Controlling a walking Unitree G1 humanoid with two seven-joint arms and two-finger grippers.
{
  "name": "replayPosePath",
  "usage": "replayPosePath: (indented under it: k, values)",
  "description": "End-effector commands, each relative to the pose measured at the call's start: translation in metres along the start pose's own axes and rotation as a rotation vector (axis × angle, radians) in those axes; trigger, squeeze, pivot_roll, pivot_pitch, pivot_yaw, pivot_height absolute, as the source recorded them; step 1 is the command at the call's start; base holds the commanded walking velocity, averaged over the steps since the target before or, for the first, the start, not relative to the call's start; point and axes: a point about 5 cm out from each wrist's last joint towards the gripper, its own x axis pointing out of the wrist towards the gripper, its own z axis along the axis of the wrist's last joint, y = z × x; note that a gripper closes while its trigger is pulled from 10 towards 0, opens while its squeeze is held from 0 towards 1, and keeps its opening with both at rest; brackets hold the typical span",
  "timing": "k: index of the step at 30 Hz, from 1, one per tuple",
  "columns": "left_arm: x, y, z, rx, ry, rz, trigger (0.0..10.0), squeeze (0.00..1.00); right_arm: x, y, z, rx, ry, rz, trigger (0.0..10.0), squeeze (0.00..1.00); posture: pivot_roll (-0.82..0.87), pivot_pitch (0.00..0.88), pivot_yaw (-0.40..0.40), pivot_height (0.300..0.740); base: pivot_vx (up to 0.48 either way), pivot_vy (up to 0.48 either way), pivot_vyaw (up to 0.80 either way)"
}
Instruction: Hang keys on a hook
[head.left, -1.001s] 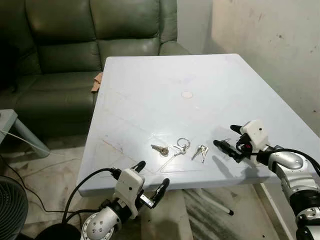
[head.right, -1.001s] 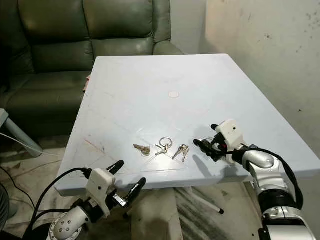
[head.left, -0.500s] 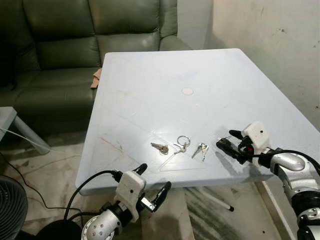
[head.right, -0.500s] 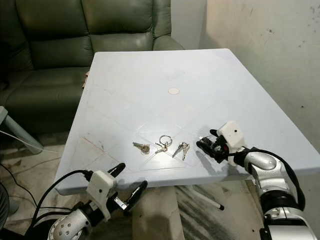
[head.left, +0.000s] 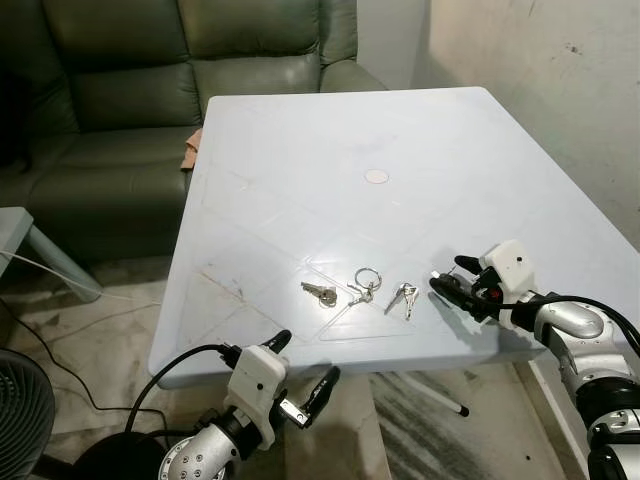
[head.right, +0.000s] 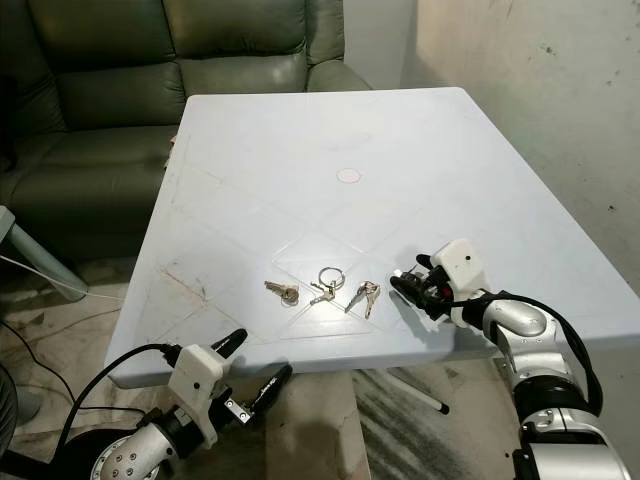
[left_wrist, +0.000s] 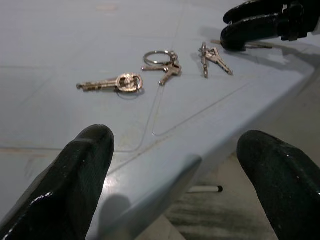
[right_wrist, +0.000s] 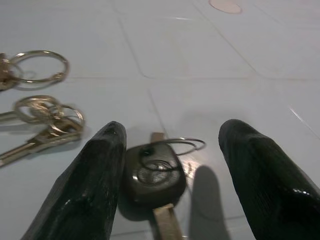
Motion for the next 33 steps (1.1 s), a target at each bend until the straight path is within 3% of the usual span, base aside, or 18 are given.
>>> replayPosePath:
  k: [1, 2, 3, 4, 20, 21, 23, 33]
  values:
    - [-0.0015, -0.0002, 0.0018, 0.005, 0.004, 0.005, 10.0, 0.00, 0.0015, -0.0024, 0.0045, 0.005, -0.023, -0.018, 4.0, 0.00, 0.01, 0.108, 0.009, 0.740, 0.000, 0.000, 0.00]
    - [-0.0015, -0.0003, 0.0018, 0.005, 0.004, 0.005, 10.0, 0.00, 0.0015, -0.0025, 0.0045, 0.008, -0.025, -0.020, 1.8, 0.00, 0.01, 0.108, 0.009, 0.740, 0.000, 0.000, 0.00]
    - [-0.0016, -0.0003, 0.0018, 0.005, 0.004, 0.005, 10.0, 0.00, 0.0015, -0.0025, 0.0045, 0.010, -0.026, -0.020, 1.8, 0.00, 0.01, 0.108, 0.009, 0.740, 0.000, 0.000, 0.00]
    - [-0.0016, -0.0003, 0.0018, 0.005, 0.005, 0.006, 10.0, 0.00, 0.0015, -0.0027, 0.0046, 0.011, -0.026, -0.023, 0.0, 0.00, 0.01, 0.108, 0.008, 0.740, 0.000, 0.000, 0.00]
    - [-0.0019, -0.0014, 0.0018, 0.000, 0.010, 0.006, 10.0, 0.00, 0.0000, -0.0040, 0.0033, 0.013, -0.023, -0.031, 0.0, 0.00, 0.01, 0.114, 0.008, 0.740, 0.000, 0.000, 0.00]
    - [-0.0018, -0.0014, 0.0018, 0.000, 0.010, 0.005, 10.0, 0.00, 0.0001, -0.0040, 0.0033, 0.013, -0.023, -0.031, 3.0, 0.00, 0.01, 0.114, 0.007, 0.740, 0.000, 0.000, 0.00]
    - [-0.0019, -0.0015, 0.0016, -0.001, 0.011, 0.005, 10.0, 0.00, 0.0003, -0.0038, 0.0032, 0.009, -0.021, -0.031, 10.0, 0.00, 0.01, 0.112, 0.007, 0.740, 0.000, 0.000, 0.00]
    - [-0.0012, -0.0009, 0.0014, 0.000, 0.012, 0.004, 10.0, 0.00, 0.0009, -0.0052, 0.0035, 0.002, -0.012, -0.048, 10.0, 0.00, 0.01, 0.107, 0.008, 0.740, 0.000, 0.000, 0.00]
